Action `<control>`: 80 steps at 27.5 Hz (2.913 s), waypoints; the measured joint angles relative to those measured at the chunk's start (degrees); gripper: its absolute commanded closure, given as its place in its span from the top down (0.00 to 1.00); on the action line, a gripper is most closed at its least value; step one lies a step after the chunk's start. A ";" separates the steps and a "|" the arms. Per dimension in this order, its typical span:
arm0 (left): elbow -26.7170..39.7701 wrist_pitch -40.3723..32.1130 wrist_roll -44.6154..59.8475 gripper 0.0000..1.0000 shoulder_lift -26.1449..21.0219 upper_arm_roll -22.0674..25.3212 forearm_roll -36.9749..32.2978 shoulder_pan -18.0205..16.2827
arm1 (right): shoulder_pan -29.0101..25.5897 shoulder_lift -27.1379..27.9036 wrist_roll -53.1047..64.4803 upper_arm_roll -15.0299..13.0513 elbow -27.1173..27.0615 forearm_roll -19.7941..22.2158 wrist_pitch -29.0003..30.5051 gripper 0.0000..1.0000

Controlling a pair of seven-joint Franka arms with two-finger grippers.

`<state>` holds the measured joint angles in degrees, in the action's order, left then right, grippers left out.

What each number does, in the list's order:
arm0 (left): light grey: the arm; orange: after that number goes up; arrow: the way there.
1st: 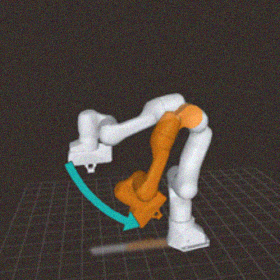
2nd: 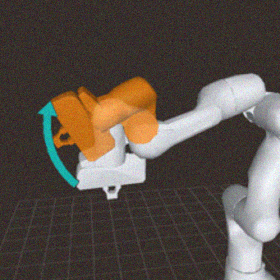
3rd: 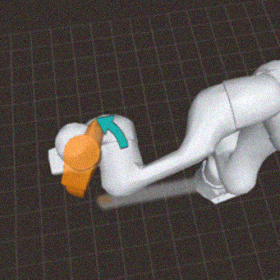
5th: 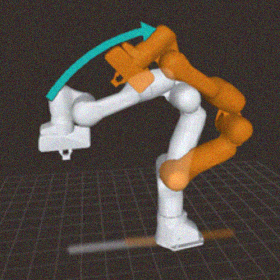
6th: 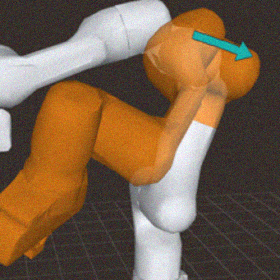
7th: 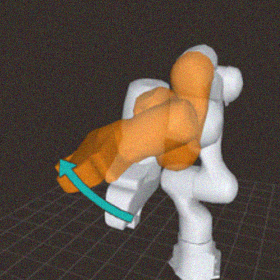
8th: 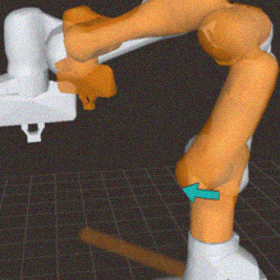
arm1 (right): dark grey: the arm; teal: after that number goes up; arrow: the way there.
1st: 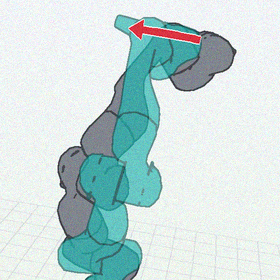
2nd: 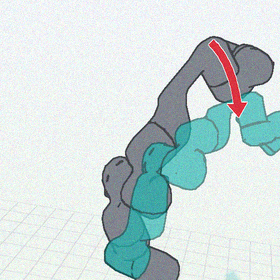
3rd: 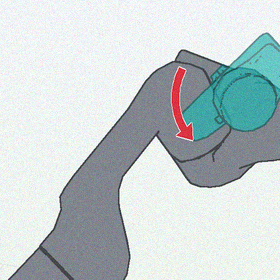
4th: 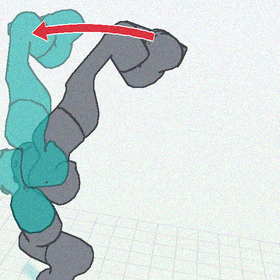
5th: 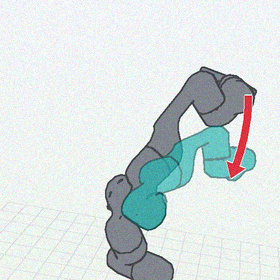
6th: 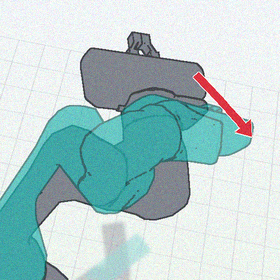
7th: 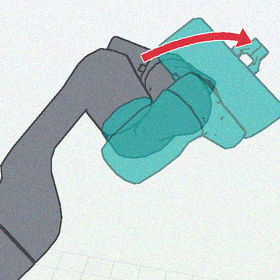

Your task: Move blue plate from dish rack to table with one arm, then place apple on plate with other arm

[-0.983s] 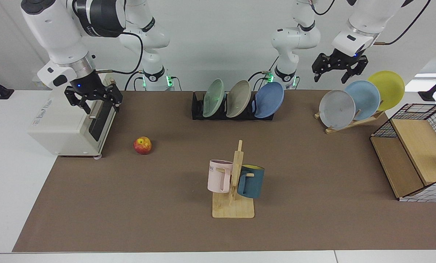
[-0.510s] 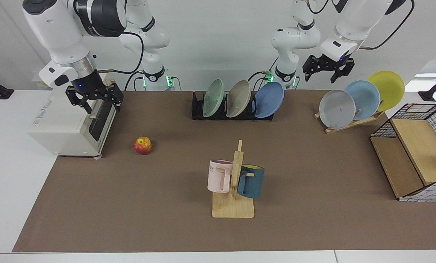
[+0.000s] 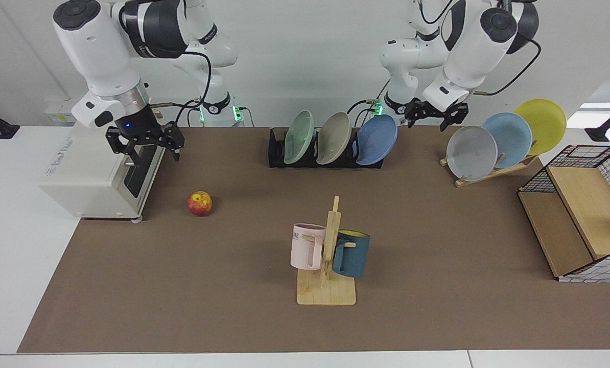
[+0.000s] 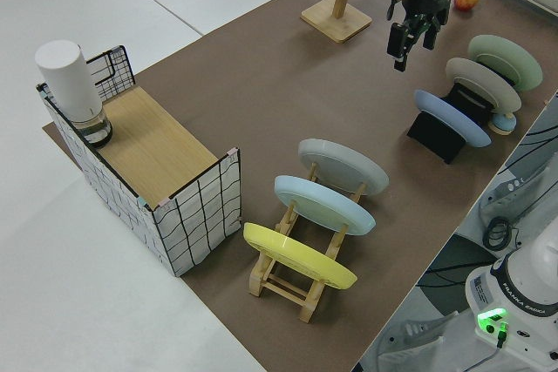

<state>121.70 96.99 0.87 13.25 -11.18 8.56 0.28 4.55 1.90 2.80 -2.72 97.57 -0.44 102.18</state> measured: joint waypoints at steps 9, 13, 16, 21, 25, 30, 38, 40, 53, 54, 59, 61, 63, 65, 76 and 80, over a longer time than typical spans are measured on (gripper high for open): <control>8.66 2.66 -0.06 1.00 1.69 -1.92 0.97 0.04 | 1.31 0.09 -2.97 0.18 6.07 0.00 4.03 1.00; 11.87 3.62 -0.05 1.00 2.69 -3.70 2.34 0.07 | 1.31 0.15 -2.97 0.17 9.47 0.00 6.47 1.00; 13.42 3.78 -0.05 1.00 3.52 -4.77 3.69 0.10 | 1.31 0.16 -2.97 0.17 11.81 0.00 8.68 1.00; 14.51 3.78 -0.01 0.97 4.78 -7.13 6.18 0.16 | 1.30 0.41 -2.97 0.17 15.07 0.00 11.99 1.00; 14.76 3.80 0.12 0.68 5.62 -8.84 6.98 0.20 | 1.30 0.89 -2.97 0.16 17.73 0.03 15.37 1.00; 14.91 4.30 0.09 0.32 6.00 -8.99 7.05 0.19 | 1.30 2.36 -2.97 0.15 20.93 0.04 20.29 1.00; 14.77 4.55 0.20 0.00 6.14 -9.82 7.04 0.19 | 1.30 6.19 -2.97 0.15 22.34 0.05 23.39 1.00; 14.51 4.55 0.59 0.00 6.35 -10.01 7.02 0.19 | 1.30 6.98 -2.97 0.15 22.39 0.05 23.41 1.00; 9.10 3.09 3.74 0.00 7.16 -9.70 1.65 0.09 | 1.28 10.97 -2.97 0.13 23.10 0.07 25.40 1.00; 8.39 2.80 3.77 0.00 7.21 -9.39 1.47 0.07 | 1.28 11.09 -2.97 0.13 23.20 0.07 25.43 1.00; 5.51 1.84 3.70 0.00 7.24 -7.40 1.13 -0.03 | 1.27 11.64 -2.97 0.12 23.85 0.07 26.21 1.00; 4.98 2.24 3.52 0.00 7.19 -6.72 1.11 -0.08 | 1.26 11.78 -2.97 0.09 24.11 0.07 26.48 1.00; 4.60 3.05 3.47 0.00 6.99 -5.67 1.11 -0.12 | 1.24 11.95 -2.97 0.06 24.28 0.07 26.71 0.93; 4.43 4.37 3.35 0.00 6.57 -4.02 1.12 -0.17 | 1.23 12.10 -2.97 0.05 24.40 0.09 26.89 0.68; 3.36 16.70 -3.41 0.00 -1.41 4.60 15.80 -0.71 | 1.24 12.20 -3.26 0.05 24.43 0.10 26.99 0.02; 2.04 18.86 -6.10 0.00 -6.53 5.29 23.21 -0.76 | 1.41 11.99 -3.37 0.05 24.04 0.16 26.88 0.02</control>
<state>123.74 115.86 -5.23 6.72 -5.89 31.77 -0.48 5.96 13.89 -0.56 -2.67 121.61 -0.28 129.06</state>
